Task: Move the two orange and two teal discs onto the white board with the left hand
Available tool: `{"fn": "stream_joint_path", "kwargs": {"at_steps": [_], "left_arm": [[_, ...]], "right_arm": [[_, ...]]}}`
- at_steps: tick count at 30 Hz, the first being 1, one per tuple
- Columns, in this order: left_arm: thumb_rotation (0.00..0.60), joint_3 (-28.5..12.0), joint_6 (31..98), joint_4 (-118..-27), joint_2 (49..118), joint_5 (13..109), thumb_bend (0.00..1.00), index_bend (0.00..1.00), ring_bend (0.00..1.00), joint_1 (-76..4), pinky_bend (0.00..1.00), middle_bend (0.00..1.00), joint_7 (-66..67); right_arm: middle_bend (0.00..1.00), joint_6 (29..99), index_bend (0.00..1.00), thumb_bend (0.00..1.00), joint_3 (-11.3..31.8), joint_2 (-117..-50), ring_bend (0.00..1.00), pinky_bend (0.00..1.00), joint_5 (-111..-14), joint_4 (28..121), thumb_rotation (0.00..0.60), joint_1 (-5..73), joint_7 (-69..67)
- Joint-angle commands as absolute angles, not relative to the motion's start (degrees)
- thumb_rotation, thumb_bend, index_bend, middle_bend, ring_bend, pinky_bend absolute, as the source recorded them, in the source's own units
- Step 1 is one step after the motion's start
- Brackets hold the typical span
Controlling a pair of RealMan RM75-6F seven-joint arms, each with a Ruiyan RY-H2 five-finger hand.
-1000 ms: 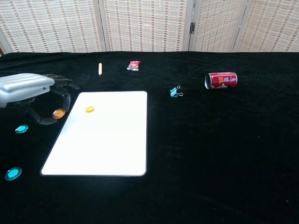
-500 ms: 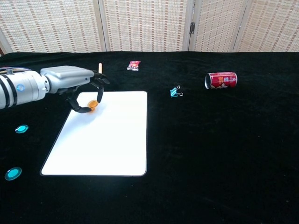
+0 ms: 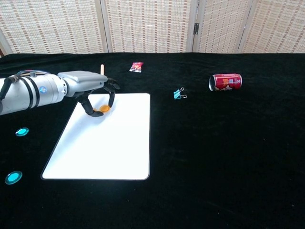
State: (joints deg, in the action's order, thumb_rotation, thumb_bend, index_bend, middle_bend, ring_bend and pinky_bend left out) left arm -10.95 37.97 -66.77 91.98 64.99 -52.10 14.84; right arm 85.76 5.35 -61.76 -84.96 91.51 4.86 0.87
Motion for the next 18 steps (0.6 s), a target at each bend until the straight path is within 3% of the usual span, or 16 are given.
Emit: {"fn": "stream_joint_path", "kwargs": {"at_steps": [1,6,13,18], "left_arm": [[0.600,-10.91,37.88,-66.32,92.35,64.35,0.40,0.48,0.00,-52.50,0.00,0.13,15.07],[0.600,-10.54,37.17,-65.54,93.02,62.80,0.40,0.46,0.00,-53.40,0.00,0.13,16.22],[0.600,-10.08,37.22,-67.86,91.93,60.87,0.40,0.29,0.00,-53.54,0.00,0.11,16.86],[0.600,-10.69,40.92,-71.39,88.47,62.18,0.40,0.31,0.00,-51.00,0.00,0.11,12.88]], "right_arm": [[0.03,85.74,0.00,0.34,5.37,-61.72,0.03,0.04,-84.94,91.53,0.600,4.86,0.88],[0.03,85.82,0.00,0.34,5.33,-61.70,0.03,0.04,-84.94,91.46,0.600,4.76,0.75],[0.03,85.96,0.00,0.34,5.32,-61.68,0.03,0.04,-84.86,91.48,0.600,4.60,0.72],[0.03,86.36,0.00,0.34,5.34,-61.49,0.03,0.04,-85.16,91.60,0.600,4.47,0.55]]}}
